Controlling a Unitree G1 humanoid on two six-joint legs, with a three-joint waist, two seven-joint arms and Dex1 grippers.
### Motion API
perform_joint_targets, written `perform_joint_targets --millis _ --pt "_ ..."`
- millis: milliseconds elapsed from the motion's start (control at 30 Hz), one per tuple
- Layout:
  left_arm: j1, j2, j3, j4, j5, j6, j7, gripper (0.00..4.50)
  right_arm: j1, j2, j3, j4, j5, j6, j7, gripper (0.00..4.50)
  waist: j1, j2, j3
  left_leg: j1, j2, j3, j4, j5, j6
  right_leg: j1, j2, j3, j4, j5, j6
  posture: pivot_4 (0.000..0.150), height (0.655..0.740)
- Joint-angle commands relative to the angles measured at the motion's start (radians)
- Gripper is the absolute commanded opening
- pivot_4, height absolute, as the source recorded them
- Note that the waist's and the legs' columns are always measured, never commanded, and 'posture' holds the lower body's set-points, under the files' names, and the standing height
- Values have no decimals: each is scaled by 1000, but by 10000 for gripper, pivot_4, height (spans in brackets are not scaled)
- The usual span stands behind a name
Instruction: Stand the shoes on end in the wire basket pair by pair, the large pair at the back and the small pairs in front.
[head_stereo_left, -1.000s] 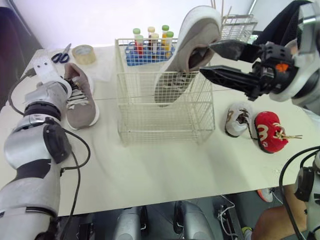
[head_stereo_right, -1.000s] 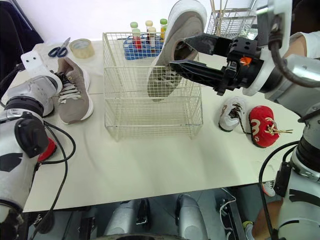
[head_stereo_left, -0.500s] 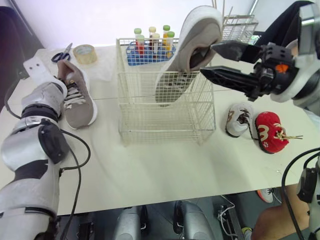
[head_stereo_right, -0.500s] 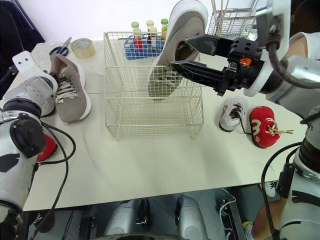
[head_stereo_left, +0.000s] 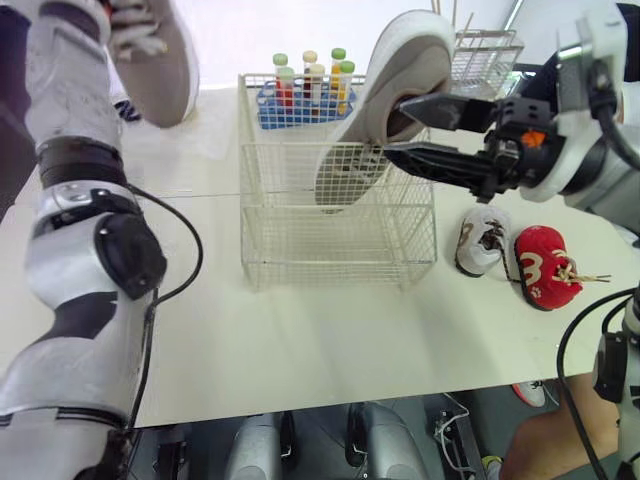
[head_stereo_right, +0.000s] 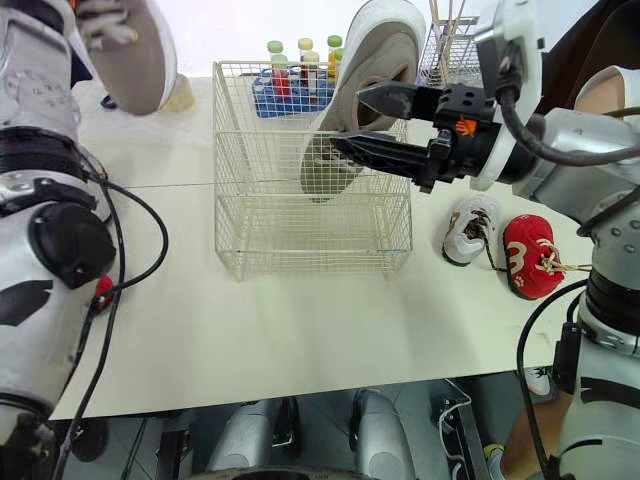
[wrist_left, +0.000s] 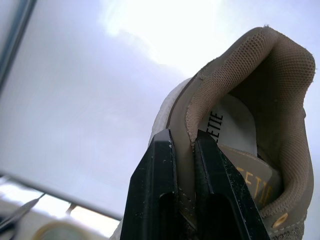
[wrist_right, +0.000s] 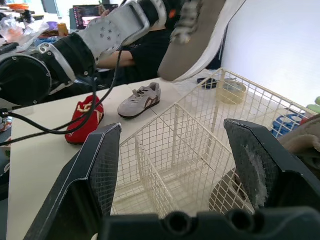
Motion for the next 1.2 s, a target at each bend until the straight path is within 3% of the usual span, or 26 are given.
perform_joint_targets --millis 33,167,400,700,1000,1200 --pt "2 -78 -40 -314 -61 -37 -5 346 -17 -26 -25 -2 -10 -21 22 35578 1 0 0 0 0 0 0 0 0 0 0 0 0 0 0 1500 7400" --pt "47 -169 -82 -498 -73 -43 23 346 -8 -39 -37 -11 -3 -12 22 35578 3 0 0 1 0 -1 1 0 0 1 0 0 0 0 0 1500 7400" --pt "155 -303 -169 -631 -50 -124 1 346 4 -62 -56 -31 17 4 2 35578 5 0 0 1 1 -2 8 0 0 2 0 0 2 0 0 1500 7400" --pt "232 -404 -264 -504 45 -363 -87 346 35 -87 -94 -76 57 31 -52 35578 27 0 0 0 1 -4 12 -1 3 3 0 0 5 0 -1 1500 7400" --pt "216 -468 -291 -351 81 -538 -113 346 71 -112 -135 -125 122 50 -126 35578 24 0 0 0 1 -4 13 -3 4 3 0 0 4 1 -1 1500 7400" --pt "213 -482 -311 -195 169 -721 -92 346 81 -134 -148 -144 170 56 -176 35578 24 0 0 0 1 -4 13 -3 5 3 0 1 4 1 -1 1500 7400"
